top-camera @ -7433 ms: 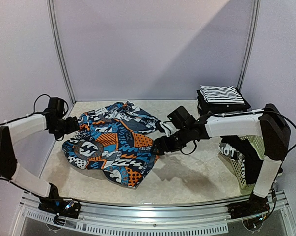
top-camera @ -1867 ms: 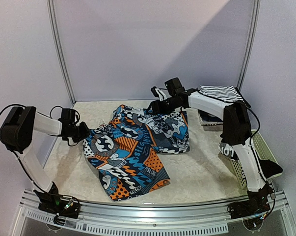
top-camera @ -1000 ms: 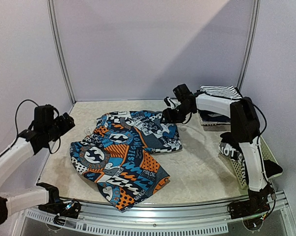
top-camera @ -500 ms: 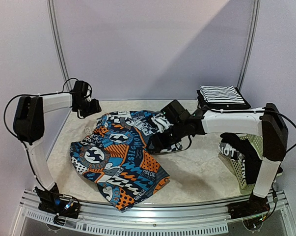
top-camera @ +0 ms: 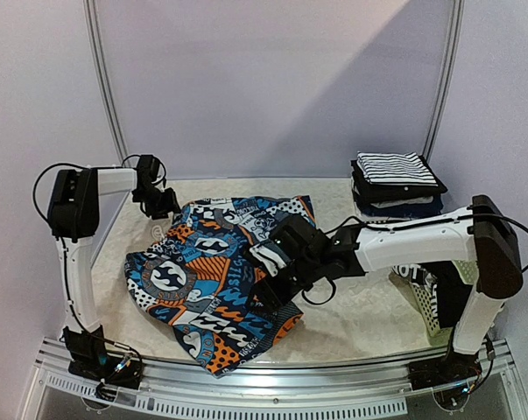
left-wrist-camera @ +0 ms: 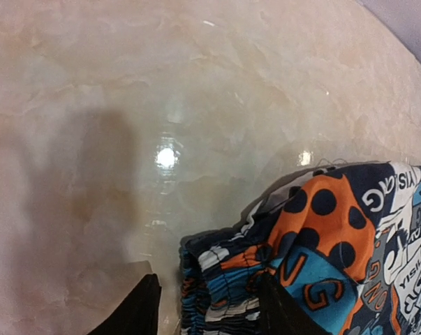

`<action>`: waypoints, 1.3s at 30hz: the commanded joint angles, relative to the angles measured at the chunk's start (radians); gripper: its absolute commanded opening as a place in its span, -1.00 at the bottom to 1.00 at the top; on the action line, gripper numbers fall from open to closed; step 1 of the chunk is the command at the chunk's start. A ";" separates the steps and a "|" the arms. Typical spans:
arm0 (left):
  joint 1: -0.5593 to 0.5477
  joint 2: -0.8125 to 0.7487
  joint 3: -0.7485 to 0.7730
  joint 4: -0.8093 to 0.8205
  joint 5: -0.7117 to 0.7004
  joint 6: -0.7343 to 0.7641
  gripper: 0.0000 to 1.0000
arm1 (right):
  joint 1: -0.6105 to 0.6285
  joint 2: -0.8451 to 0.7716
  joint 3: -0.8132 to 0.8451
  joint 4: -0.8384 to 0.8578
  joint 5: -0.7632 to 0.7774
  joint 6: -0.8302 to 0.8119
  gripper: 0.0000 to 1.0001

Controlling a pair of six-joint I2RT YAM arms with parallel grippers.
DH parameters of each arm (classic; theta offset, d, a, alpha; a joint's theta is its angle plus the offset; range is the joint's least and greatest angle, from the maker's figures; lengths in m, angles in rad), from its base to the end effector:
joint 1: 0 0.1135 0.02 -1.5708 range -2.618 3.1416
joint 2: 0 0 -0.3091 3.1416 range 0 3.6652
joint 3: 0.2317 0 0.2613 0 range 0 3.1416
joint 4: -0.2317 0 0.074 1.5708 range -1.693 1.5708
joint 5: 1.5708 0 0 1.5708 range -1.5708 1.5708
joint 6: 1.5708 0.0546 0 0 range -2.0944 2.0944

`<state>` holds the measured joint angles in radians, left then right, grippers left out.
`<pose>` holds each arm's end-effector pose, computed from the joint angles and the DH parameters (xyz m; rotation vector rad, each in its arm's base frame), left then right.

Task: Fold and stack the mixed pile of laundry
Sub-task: Adjust the flattened shorts at the center of the board.

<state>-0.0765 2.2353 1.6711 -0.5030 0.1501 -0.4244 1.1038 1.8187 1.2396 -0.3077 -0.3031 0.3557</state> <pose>0.5172 -0.0478 0.1594 -0.4108 2.6358 -0.3644 0.1751 0.3835 0.2264 -1.1116 2.4343 0.9383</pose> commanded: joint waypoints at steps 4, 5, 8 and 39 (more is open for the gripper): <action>-0.003 0.052 0.043 0.009 0.082 -0.037 -0.21 | 0.080 0.107 0.055 0.259 -0.093 0.071 0.28; -0.003 0.056 0.042 0.016 0.089 -0.043 -0.23 | 0.088 0.125 0.069 0.277 -0.100 0.077 0.28; -0.003 0.064 0.042 0.036 0.105 -0.057 -0.41 | 0.103 0.209 0.124 0.268 -0.112 0.072 0.28; 0.038 0.210 0.442 -0.225 0.016 0.101 -0.56 | 0.051 0.158 -0.133 0.034 0.181 0.033 0.25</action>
<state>-0.0475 2.4676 2.1677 -0.7334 0.1501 -0.3004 1.1847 1.9827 1.1427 -0.0452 -0.2031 0.4129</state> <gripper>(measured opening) 0.107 0.615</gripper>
